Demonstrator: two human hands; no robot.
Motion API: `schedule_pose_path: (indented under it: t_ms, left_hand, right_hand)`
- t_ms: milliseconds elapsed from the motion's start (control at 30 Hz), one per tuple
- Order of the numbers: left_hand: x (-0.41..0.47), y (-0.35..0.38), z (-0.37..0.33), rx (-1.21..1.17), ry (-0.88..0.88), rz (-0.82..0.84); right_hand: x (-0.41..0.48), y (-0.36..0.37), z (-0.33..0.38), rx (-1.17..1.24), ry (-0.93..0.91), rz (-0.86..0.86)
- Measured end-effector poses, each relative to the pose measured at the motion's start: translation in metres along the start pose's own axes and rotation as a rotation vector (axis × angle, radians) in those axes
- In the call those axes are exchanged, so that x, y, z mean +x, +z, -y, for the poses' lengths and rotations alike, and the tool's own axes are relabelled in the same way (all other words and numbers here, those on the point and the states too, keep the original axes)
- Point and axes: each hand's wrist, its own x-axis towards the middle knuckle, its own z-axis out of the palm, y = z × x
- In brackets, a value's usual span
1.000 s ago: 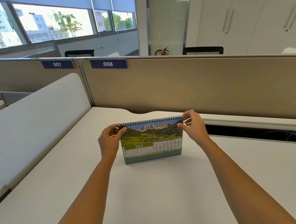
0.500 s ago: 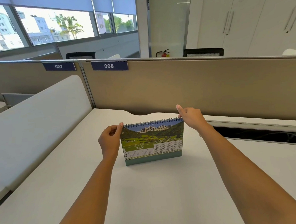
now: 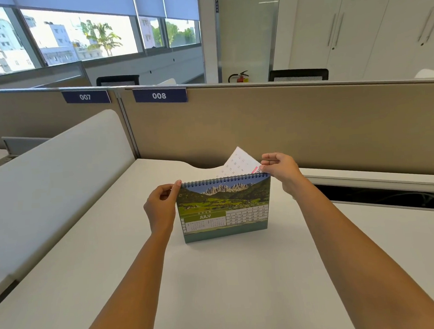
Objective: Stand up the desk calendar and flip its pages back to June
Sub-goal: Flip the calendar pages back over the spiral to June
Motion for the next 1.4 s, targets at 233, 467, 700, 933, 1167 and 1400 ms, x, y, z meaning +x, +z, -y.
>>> schedule_pose_path:
  t_ms: [233, 467, 700, 933, 1167, 1400]
  left_hand:
    - [0.001, -0.001, 0.002, -0.019, -0.011, 0.006]
    - [-0.002, 0.0, -0.001, -0.033, -0.059, -0.033]
    - [-0.002, -0.003, -0.001, -0.079, -0.11, 0.005]
    - [-0.001, -0.005, 0.001, -0.063, -0.067, 0.065]
    - [-0.004, -0.001, 0.005, 0.004, 0.024, 0.078]
    - [-0.001, 0.0, 0.007, 0.029, 0.039, 0.059]
  right_hand:
    - [-0.004, -0.001, 0.008, 0.15, 0.046, 0.101]
    - [-0.019, -0.013, -0.001, 0.089, -0.086, 0.204]
    - [-0.025, -0.025, -0.029, -0.082, -0.167, 0.185]
    - [-0.021, -0.017, -0.043, -0.103, -0.152, 0.093]
    - [-0.02, -0.007, -0.046, -0.202, -0.181, -0.022]
    - [-0.016, 0.001, -0.053, -0.248, -0.222, -0.127]
